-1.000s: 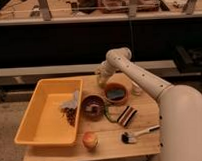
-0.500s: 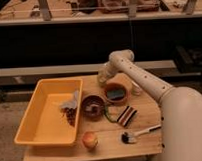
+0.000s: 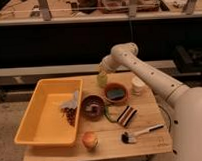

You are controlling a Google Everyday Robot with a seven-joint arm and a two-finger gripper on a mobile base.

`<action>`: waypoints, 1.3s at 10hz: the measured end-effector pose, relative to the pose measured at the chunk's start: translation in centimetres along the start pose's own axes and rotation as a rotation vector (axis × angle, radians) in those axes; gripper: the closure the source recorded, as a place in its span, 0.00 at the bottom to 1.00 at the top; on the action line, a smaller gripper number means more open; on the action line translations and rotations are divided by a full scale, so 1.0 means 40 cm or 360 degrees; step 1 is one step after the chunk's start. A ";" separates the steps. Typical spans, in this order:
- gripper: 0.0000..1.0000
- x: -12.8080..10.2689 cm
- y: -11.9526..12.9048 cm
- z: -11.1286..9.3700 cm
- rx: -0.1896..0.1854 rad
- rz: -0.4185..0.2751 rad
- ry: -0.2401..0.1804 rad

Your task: Place banana in purple bowl

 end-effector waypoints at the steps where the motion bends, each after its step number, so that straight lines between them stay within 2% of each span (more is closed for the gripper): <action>1: 1.00 -0.020 -0.019 -0.045 0.0008 -0.0022 -0.0036; 2: 1.00 -0.052 -0.025 -0.093 -0.0021 -0.0046 -0.0124; 4: 1.00 -0.100 0.011 -0.151 -0.0117 -0.0088 -0.0258; 6: 1.00 -0.139 0.072 -0.192 -0.0234 -0.0137 -0.0345; 7: 1.00 -0.151 0.088 -0.202 -0.0268 -0.0153 -0.0367; 8: 1.00 -0.156 0.090 -0.203 -0.0276 -0.0158 -0.0372; 11: 1.00 -0.158 0.089 -0.201 -0.0276 -0.0161 -0.0375; 13: 1.00 -0.165 0.096 -0.196 -0.0282 -0.0183 -0.0412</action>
